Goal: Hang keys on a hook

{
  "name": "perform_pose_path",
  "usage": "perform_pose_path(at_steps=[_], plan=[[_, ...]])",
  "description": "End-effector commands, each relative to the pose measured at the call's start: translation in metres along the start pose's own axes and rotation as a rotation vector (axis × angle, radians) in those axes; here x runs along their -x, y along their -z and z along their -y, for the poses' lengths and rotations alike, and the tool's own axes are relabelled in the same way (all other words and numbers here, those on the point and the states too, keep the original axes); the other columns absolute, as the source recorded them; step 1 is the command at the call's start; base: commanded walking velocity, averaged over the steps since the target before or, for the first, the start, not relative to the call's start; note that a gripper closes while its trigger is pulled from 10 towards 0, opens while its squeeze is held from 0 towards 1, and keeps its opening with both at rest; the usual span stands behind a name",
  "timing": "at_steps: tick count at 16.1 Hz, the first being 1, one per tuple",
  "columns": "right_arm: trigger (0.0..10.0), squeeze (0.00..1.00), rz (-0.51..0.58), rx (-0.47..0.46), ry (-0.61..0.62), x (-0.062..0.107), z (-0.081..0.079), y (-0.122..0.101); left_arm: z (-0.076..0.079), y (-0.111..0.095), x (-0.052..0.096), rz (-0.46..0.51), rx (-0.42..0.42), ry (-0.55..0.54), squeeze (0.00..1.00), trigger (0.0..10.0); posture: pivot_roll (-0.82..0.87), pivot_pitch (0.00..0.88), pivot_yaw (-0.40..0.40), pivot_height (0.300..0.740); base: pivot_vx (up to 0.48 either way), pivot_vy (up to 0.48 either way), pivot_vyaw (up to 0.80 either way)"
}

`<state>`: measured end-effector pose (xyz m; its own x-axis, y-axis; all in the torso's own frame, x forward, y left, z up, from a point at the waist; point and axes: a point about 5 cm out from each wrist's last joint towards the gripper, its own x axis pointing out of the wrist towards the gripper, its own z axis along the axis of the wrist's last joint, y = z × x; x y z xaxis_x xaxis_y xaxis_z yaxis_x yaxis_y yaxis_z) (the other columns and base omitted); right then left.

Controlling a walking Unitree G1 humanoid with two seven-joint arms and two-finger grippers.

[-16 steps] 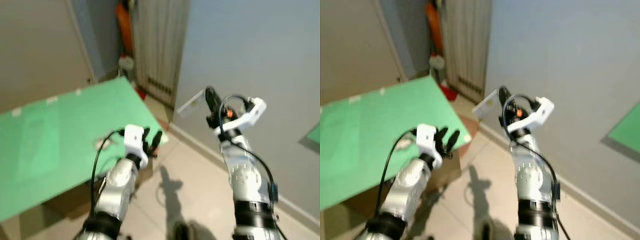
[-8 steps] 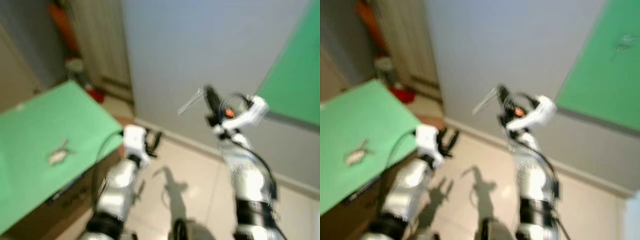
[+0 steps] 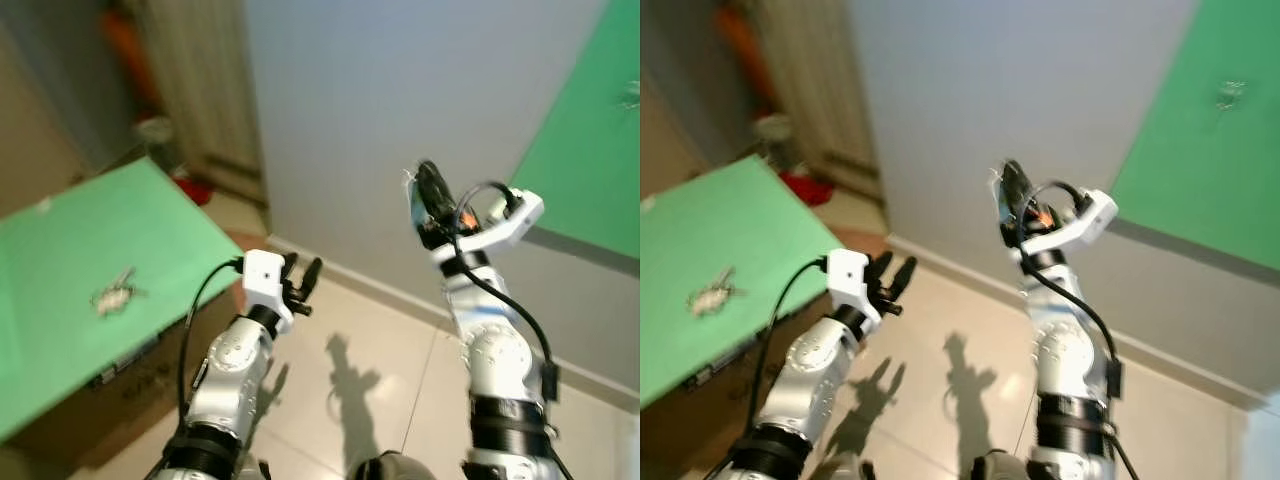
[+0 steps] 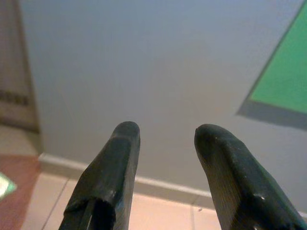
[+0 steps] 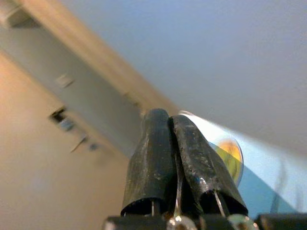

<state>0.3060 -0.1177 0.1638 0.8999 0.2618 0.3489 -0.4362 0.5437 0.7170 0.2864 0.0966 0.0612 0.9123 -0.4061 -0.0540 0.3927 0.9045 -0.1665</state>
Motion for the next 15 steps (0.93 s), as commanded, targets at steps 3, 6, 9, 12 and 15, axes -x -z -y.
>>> perform_pose_path(at_steps=[3,6,9,12,15], plan=[[10.0,0.00,0.020,-0.010,0.013,0.005,0.002,-0.004,0.009,0.003,-0.002,-0.015,0.015,0.041,0.00,10.0,0.02,0.090,0.007,0.740,0.000,-0.480,0.00],[10.0,0.00,0.034,-0.008,0.036,0.006,0.005,-0.006,0.010,0.003,-0.003,-0.015,0.016,0.049,0.00,10.0,0.02,0.087,0.011,0.740,0.000,-0.480,0.00],[10.0,0.00,0.041,-0.001,0.049,0.006,0.007,-0.007,0.010,0.002,-0.003,-0.011,0.017,0.054,0.00,10.0,0.02,0.089,0.016,0.740,0.000,-0.480,0.00],[10.0,0.00,0.053,0.003,0.063,0.008,0.009,-0.010,0.011,0.001,-0.004,-0.012,0.019,0.063,0.00,10.0,0.02,0.093,0.021,0.740,0.000,-0.480,0.00],[10.0,0.00,0.031,0.077,0.121,0.008,0.016,-0.010,0.012,0.001,-0.005,-0.010,0.019,0.065,0.00,10.0,0.02,0.095,0.022,0.740,0.000,-0.480,0.00]])
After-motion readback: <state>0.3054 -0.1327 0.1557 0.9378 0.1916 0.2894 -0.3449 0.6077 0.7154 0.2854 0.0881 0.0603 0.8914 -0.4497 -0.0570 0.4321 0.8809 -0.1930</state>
